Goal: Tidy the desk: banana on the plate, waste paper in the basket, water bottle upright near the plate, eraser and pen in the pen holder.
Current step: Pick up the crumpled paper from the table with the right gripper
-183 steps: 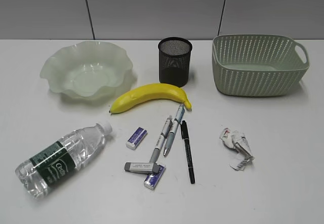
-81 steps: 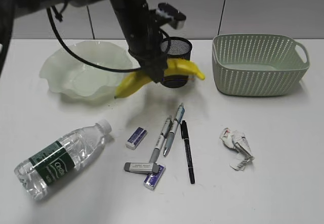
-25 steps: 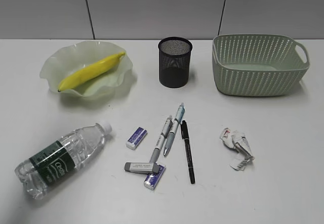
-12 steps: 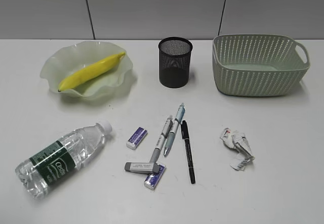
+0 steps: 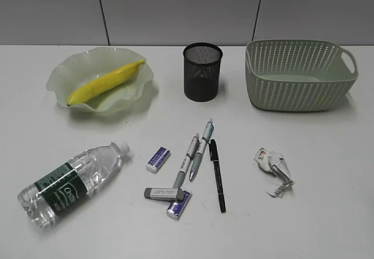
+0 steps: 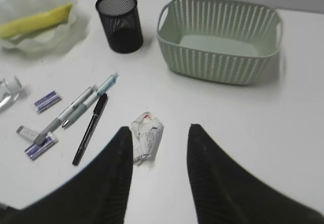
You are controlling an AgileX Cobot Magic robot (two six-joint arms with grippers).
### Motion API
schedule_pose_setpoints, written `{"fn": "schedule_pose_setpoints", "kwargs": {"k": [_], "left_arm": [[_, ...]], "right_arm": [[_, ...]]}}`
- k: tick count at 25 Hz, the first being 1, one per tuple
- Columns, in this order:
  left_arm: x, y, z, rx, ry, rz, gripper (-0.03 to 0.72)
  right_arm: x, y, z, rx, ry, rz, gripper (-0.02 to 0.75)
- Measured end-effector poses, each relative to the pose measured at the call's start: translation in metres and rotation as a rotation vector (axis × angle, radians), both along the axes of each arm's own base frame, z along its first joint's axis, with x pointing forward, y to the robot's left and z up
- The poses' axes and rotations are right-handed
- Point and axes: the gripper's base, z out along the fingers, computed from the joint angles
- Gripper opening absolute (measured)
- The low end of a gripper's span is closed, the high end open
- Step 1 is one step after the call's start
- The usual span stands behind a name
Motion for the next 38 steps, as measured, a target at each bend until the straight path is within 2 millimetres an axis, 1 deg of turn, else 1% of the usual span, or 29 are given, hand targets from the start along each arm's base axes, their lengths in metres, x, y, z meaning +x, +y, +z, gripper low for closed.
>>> {"fn": "schedule_pose_setpoints", "kwargs": {"k": [3,6,7,10,12,14,17,21,24,25,27,28,30,31,32,33,35,37,38], "left_arm": [[0.000,0.000,0.000,-0.001,-0.002,0.000,0.346],[0.000,0.000,0.000,-0.001,-0.002,0.000,0.346],[0.000,0.000,0.000,-0.001,-0.002,0.000,0.346],[-0.001,0.000,0.000,-0.001,-0.003,0.000,0.346],[-0.001,0.000,0.000,-0.001,-0.003,0.000,0.346],[-0.001,0.000,0.000,-0.001,-0.003,0.000,0.346],[-0.001,0.000,0.000,-0.001,-0.003,0.000,0.346],[-0.001,0.000,0.000,-0.001,-0.003,0.000,0.346],[-0.001,0.000,0.000,-0.001,-0.003,0.000,0.346],[-0.001,0.000,0.000,-0.001,-0.003,0.000,0.346],[-0.001,0.000,0.000,-0.001,-0.003,0.000,0.346],[-0.001,0.000,0.000,-0.001,-0.003,0.000,0.346],[-0.001,0.000,0.000,-0.001,-0.003,0.000,0.346],[-0.001,0.000,0.000,-0.001,-0.003,0.000,0.346],[-0.001,0.000,0.000,-0.001,-0.003,0.000,0.345],[-0.001,0.000,0.000,-0.001,-0.003,0.000,0.345],[-0.001,0.000,0.000,-0.001,-0.003,0.000,0.345],[-0.001,0.000,0.000,-0.001,-0.003,0.000,0.345],[-0.001,0.000,0.000,-0.001,-0.003,0.000,0.344]], "right_arm": [[0.048,0.009,0.006,-0.039,0.169,0.095,0.305],[0.096,0.025,0.002,-0.100,0.382,0.209,0.326],[0.108,0.031,-0.001,-0.123,0.443,0.233,0.343],[0.146,0.059,-0.022,-0.234,0.627,0.269,0.433],[0.164,0.076,-0.041,-0.325,0.711,0.260,0.524],[0.178,0.095,-0.064,-0.377,0.788,0.260,0.582],[0.195,0.118,-0.107,-0.409,0.892,0.260,0.607],[0.216,0.129,-0.151,-0.416,0.977,0.205,0.613],[0.224,0.132,-0.184,-0.448,1.045,0.187,0.613],[0.225,0.131,-0.192,-0.456,1.067,0.173,0.610],[0.226,0.130,-0.207,-0.474,1.109,0.157,0.573],[0.226,0.130,-0.211,-0.479,1.123,0.154,0.526],[0.227,0.129,-0.219,-0.490,1.148,0.151,0.374],[0.228,0.130,-0.218,-0.490,1.149,0.152,0.252],[0.230,0.131,-0.217,-0.489,1.147,0.152,0.146],[0.232,0.132,-0.212,-0.487,1.138,0.154,0.092],[0.239,0.135,-0.196,-0.469,1.088,0.158,0.079],[0.245,0.138,-0.163,-0.438,0.999,0.161,0.079],[0.249,0.139,-0.144,-0.427,0.935,0.160,0.079]]}}
